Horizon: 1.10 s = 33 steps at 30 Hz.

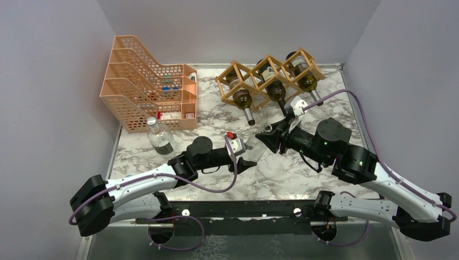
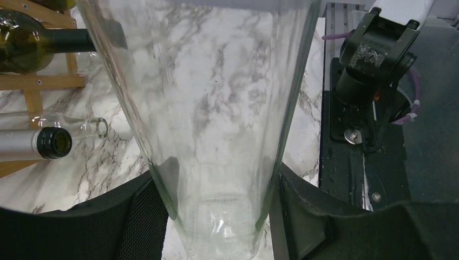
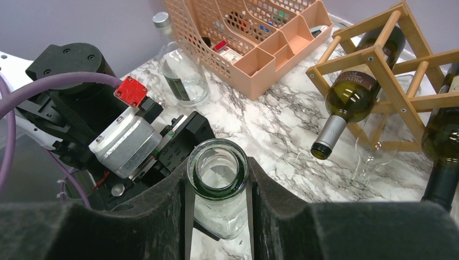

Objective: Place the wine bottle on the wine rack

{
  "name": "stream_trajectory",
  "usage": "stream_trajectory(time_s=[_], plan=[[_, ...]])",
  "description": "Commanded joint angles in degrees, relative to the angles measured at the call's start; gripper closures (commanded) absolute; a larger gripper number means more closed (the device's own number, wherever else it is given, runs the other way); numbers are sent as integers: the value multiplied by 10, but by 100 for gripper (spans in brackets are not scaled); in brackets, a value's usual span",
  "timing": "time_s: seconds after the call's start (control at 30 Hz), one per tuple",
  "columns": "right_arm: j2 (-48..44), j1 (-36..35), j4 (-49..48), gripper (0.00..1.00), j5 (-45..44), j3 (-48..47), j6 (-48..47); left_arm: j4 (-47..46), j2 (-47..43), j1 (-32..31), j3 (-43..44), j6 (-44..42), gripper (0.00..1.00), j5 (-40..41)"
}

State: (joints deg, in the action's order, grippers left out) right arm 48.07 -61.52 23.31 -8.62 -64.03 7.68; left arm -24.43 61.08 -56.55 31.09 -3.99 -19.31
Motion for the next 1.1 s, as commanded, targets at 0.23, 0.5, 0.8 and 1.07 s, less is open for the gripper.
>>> stream_trajectory(time_s=[0.23,0.5,0.8,1.07], plan=[[-40,-4,50,32,23,-67,33,76,-106,0,32,-224,100,129],[-18,-4,75,32,2,-102,33,258,-98,0,85,-486,100,262],[97,-4,181,29,-44,-134,48,167,-127,0,3,-665,100,327],[161,-4,174,25,24,-98,59,95,-164,-2,-49,-729,100,333]])
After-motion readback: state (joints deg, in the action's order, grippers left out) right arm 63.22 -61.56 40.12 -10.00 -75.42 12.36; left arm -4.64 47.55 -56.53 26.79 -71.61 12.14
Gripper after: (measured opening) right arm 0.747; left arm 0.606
